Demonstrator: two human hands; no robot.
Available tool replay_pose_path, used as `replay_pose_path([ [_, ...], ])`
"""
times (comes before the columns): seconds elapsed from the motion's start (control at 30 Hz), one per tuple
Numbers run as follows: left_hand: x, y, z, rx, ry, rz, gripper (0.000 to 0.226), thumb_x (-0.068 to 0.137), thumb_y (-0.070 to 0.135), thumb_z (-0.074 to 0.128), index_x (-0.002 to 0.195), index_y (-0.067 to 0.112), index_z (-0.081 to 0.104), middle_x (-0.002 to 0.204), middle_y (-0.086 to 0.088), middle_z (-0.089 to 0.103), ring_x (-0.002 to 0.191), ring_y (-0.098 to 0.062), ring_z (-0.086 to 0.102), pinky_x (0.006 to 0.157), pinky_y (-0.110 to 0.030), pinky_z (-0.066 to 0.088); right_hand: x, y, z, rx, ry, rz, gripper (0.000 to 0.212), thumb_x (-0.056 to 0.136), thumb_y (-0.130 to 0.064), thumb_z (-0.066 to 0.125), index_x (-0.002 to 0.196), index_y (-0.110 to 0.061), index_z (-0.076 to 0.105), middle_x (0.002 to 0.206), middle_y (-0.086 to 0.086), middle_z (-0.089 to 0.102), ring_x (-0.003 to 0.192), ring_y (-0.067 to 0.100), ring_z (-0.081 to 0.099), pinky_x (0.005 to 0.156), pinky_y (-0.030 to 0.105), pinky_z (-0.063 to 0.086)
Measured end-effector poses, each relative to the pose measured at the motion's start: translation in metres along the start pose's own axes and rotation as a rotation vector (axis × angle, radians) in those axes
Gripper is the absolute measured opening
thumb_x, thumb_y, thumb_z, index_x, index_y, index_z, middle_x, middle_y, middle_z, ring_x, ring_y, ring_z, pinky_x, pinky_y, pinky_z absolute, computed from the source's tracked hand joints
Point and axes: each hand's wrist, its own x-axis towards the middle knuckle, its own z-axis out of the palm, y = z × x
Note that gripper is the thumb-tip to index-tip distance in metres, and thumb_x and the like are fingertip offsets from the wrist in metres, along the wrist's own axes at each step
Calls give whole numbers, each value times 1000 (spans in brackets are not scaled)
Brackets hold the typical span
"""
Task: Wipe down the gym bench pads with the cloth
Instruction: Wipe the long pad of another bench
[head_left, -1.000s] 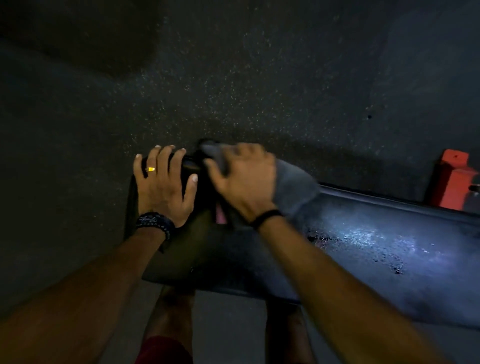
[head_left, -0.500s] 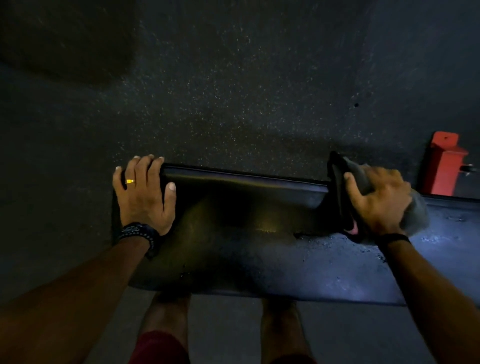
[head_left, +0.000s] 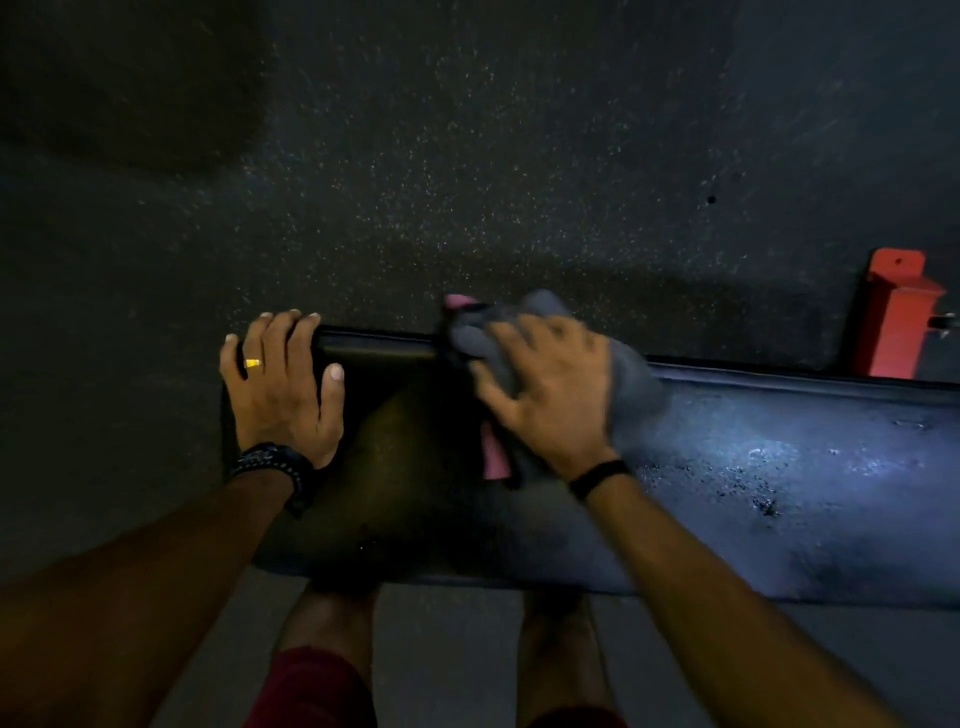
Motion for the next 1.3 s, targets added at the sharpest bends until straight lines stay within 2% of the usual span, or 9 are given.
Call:
replay_pose_path([
  [0.17,0,-2,1,-11,-2,0,57,94,44,28,137,9,43,140,-12,43,135,-35,35,114,-59,19,-45,108,-35,-133,76,316,46,92,-56,43,111,-20,64,105,7,64,99,33,56,88,49,39],
  [0.33,1,-9,2,-21,8,15,57,94,44,30,137,10,45,139,-12,46,134,-34,38,113,-61,21,-50,90,-24,-14,336,637,68,85,-62,58,130,-12,50,133,14,53,122,35,48,105,48,30],
  [0.43,2,-8,4,-36,5,31,57,93,44,33,137,10,45,140,-12,46,135,-34,37,113,-61,20,-49,80,-18,-144,278,921,76,81,-78,43,129,-20,50,136,15,47,125,41,42,99,56,31],
  [0.5,2,-10,7,-37,-1,35,57,93,45,35,138,11,45,140,-12,46,135,-34,37,113,-62,20,-39,68,-14,-167,246,959,72,79,-78,43,125,-23,53,132,16,49,123,42,42,96,55,30],
  [0.73,1,-16,14,-103,29,77,68,94,54,29,146,11,38,152,-13,39,139,-35,35,114,-63,18,2,-68,19,-160,115,444,61,79,-73,52,124,-31,57,128,9,53,119,33,45,95,49,29],
  [0.83,-3,-24,7,-440,171,60,70,96,52,28,151,8,30,159,-14,29,145,-30,30,118,-57,17,28,-125,37,-153,30,282,63,79,-76,48,126,-34,58,131,7,54,120,32,45,97,53,32],
  [1.0,-26,-63,-5,-954,503,-381,68,99,52,32,151,8,29,158,-15,31,147,-22,28,116,-59,22,69,-174,53,-149,-90,67,66,84,-76,42,130,-32,57,127,7,55,118,30,46,94,51,35],
  [1.17,-63,-124,4,-1033,548,-603,62,98,47,36,152,16,32,158,-5,32,143,-19,33,112,-60,27,108,-239,67,-281,-283,-129,60,82,-73,45,111,-25,68,122,5,59,120,30,48,95,51,34],
  [1.3,-75,-138,-2,-1000,497,-571,63,96,53,34,151,21,33,157,-2,34,143,-18,35,113,-61,27,45,-286,90,-533,-483,-754,58,84,-70,45,110,-23,68,120,7,62,122,31,46,107,56,23],
])
